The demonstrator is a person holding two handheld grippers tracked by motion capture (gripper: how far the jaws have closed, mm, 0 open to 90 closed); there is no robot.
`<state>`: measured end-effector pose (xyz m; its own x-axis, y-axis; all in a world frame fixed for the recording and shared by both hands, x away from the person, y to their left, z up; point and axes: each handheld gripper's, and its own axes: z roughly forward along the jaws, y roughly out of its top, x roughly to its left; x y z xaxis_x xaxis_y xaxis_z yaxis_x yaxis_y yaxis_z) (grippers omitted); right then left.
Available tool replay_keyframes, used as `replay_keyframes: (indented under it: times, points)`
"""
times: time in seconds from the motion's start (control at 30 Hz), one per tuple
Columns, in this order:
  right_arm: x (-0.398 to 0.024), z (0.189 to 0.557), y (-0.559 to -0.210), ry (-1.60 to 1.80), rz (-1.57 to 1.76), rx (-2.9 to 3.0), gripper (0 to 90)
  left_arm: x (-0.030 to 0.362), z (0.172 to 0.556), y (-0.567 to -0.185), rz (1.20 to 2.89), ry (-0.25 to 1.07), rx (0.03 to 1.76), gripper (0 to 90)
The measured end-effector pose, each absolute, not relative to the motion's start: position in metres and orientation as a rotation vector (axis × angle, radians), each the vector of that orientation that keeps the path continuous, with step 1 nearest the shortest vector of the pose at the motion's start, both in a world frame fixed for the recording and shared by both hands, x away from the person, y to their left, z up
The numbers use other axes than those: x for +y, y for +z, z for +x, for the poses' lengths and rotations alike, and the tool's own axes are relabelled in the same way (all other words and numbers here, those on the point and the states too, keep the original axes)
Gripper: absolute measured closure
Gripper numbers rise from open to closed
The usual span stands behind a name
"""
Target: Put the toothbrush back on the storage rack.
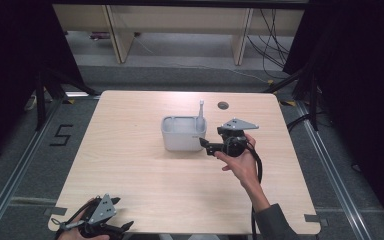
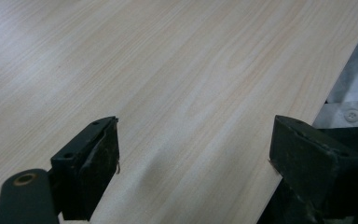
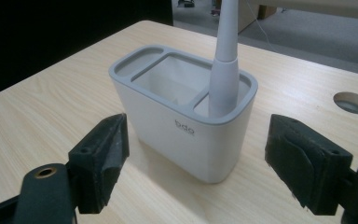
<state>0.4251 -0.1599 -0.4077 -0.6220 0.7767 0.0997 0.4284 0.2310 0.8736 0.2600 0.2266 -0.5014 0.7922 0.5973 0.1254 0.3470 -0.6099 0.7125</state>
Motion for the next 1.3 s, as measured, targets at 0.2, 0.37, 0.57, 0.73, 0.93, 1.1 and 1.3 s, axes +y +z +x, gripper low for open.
replay_keyframes:
  times: [0.2, 0.37, 0.57, 0.73, 0.93, 1.1, 1.3]
  points:
    - [-0.160, 0.421, -0.410, 1.342, 1.096, 2.163, 22.2, 0.226, 0.259, -0.502, 2.267, 0.460, 0.704, 15.7]
    - [-0.158, 0.417, -0.413, 1.350, 1.088, 2.175, 22.2, 0.226, 0.259, -0.502, 2.263, 0.462, 0.704, 15.7]
    - [-0.157, 0.413, -0.415, 1.318, 1.074, 2.197, 22.0, 0.226, 0.259, -0.502, 2.268, 0.459, 0.700, 15.7]
    - [-0.156, 0.411, -0.417, 1.329, 1.087, 2.207, 21.7, 0.226, 0.259, -0.502, 2.268, 0.460, 0.701, 15.7]
    - [-0.155, 0.406, -0.419, 1.327, 1.077, 2.218, 21.7, 0.226, 0.260, -0.502, 2.271, 0.465, 0.695, 15.7]
    - [-0.155, 0.403, -0.422, 1.318, 1.060, 2.237, 21.7, 0.226, 0.260, -0.502, 2.270, 0.462, 0.694, 15.7]
    - [-0.156, 0.397, -0.427, 1.313, 1.065, 2.250, 21.6, 0.226, 0.260, -0.502, 2.269, 0.463, 0.695, 15.7]
